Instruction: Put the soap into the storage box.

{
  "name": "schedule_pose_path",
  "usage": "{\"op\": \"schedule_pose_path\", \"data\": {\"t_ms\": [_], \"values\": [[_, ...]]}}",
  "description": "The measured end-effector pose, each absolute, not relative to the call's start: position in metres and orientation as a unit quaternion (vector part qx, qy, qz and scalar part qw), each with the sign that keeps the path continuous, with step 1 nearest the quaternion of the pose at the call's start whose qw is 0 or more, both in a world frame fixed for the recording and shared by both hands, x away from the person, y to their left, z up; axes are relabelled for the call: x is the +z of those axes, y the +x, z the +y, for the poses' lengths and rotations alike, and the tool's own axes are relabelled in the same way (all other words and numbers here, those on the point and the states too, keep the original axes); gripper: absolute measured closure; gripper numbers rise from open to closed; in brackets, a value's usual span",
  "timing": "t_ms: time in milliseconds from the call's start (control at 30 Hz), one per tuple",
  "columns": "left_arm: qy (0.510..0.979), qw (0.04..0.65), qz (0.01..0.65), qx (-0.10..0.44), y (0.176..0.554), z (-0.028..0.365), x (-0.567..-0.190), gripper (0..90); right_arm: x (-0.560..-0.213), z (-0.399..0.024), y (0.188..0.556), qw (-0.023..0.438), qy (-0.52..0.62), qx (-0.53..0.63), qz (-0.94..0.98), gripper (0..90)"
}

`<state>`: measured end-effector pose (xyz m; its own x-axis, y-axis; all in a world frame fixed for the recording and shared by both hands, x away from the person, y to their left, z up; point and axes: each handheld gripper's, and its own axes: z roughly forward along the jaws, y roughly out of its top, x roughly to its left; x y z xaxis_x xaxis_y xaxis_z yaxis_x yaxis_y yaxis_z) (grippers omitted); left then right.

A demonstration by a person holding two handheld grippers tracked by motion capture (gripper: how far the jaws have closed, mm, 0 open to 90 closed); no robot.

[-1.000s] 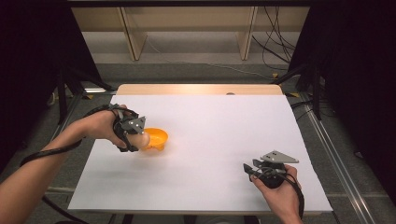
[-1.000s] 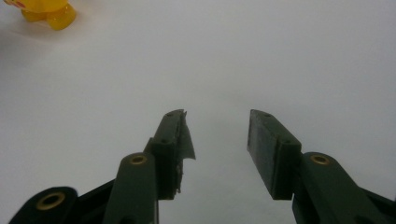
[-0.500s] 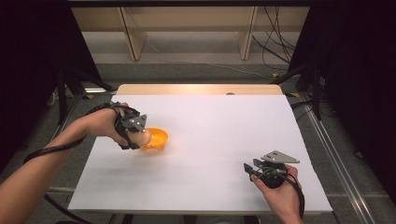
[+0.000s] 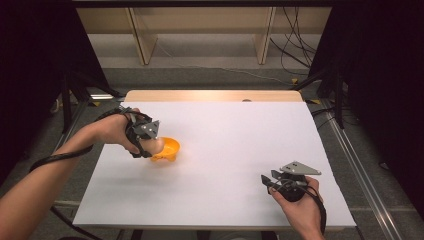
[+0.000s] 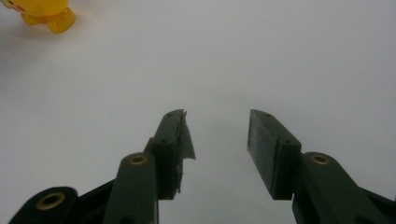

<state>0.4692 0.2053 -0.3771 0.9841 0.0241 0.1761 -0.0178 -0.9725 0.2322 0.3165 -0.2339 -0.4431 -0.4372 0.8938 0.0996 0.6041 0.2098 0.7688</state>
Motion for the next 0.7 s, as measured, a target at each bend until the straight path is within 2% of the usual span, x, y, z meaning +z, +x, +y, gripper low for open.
{"op": "schedule_pose_path", "data": {"t_ms": [700], "values": [[0.988,0.127,0.01,0.088,0.485,0.202,-0.381,32.5,-0.441,-0.236,0.316,0.194,0.495,0.39,0.752,56.9]]}}
